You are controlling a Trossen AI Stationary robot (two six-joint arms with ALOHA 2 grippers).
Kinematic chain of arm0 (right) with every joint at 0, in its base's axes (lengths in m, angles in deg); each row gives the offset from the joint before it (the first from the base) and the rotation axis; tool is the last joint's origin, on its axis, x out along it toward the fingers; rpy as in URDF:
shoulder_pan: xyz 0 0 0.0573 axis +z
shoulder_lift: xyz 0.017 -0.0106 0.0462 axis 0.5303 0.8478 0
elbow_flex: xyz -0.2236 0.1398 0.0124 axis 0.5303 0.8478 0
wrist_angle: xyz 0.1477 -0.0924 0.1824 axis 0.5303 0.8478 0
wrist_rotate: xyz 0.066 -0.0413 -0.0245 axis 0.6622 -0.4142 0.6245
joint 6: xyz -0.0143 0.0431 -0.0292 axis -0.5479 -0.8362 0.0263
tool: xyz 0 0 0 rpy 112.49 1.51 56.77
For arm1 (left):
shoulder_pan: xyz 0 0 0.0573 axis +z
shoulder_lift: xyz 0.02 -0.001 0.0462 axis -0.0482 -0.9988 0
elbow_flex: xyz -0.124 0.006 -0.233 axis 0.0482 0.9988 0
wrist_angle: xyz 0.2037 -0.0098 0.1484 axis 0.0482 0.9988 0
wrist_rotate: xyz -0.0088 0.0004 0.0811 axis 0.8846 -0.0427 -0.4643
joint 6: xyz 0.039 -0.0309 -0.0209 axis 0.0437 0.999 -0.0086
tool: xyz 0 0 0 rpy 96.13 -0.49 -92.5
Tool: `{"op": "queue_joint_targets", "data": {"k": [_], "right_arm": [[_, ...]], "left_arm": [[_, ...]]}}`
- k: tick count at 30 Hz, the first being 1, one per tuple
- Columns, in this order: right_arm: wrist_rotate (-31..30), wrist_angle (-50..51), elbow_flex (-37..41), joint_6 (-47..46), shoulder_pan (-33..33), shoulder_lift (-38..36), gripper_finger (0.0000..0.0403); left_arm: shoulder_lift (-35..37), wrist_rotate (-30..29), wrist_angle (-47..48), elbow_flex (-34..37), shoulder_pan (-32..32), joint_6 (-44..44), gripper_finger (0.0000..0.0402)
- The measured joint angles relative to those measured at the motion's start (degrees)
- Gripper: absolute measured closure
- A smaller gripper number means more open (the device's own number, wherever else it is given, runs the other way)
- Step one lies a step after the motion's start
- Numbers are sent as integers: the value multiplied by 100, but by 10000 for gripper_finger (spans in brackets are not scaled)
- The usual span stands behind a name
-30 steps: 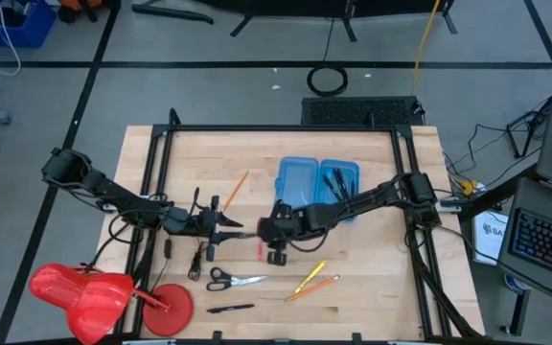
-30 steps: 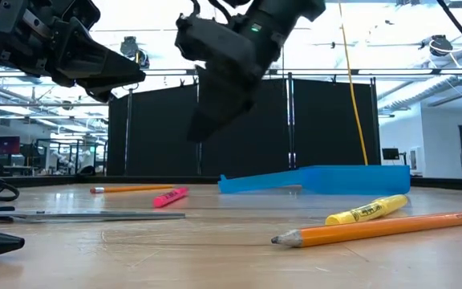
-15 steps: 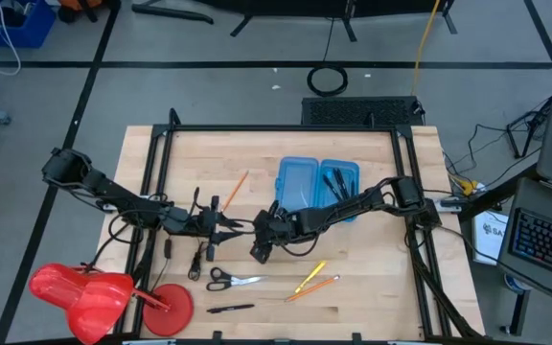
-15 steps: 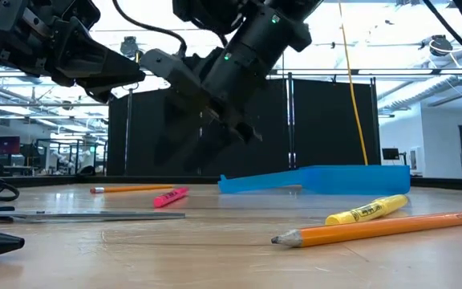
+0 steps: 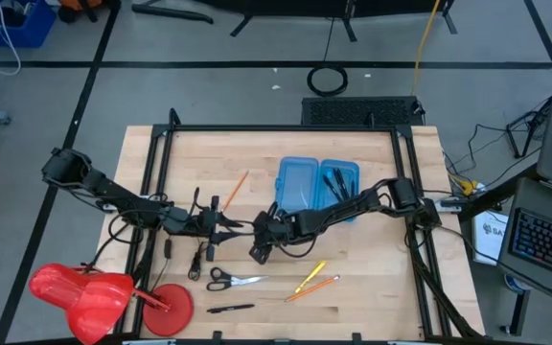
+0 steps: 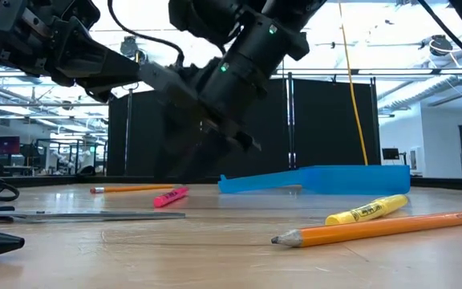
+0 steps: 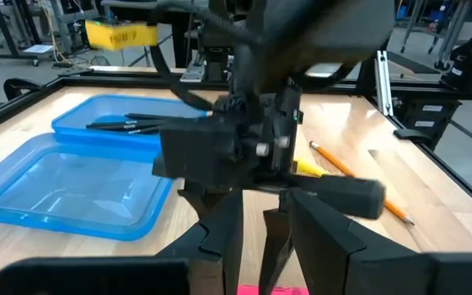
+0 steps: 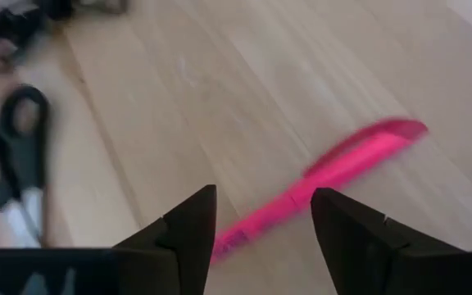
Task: Pick & place school supplies into a supply box
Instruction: Put the pink pen into the blue supply box
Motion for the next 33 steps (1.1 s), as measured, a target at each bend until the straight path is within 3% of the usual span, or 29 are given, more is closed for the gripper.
{"op": "queue_joint_targets", "data": {"k": [13, 21, 25, 33], "right_arm": [[207, 16, -11, 235, -24, 256, 219], [494, 504, -19, 1189, -41, 240, 266], [1153, 580, -13, 1469, -213, 189, 284], [1308, 1032, -11, 1745, -294, 194, 310]], "left_arm": [[0, -2, -2, 2, 0, -19, 298], [0, 0, 36, 2, -5, 2, 298], [-2, 0, 37, 2, -5, 4, 298], [0, 0, 13, 2, -5, -29, 298]]}}
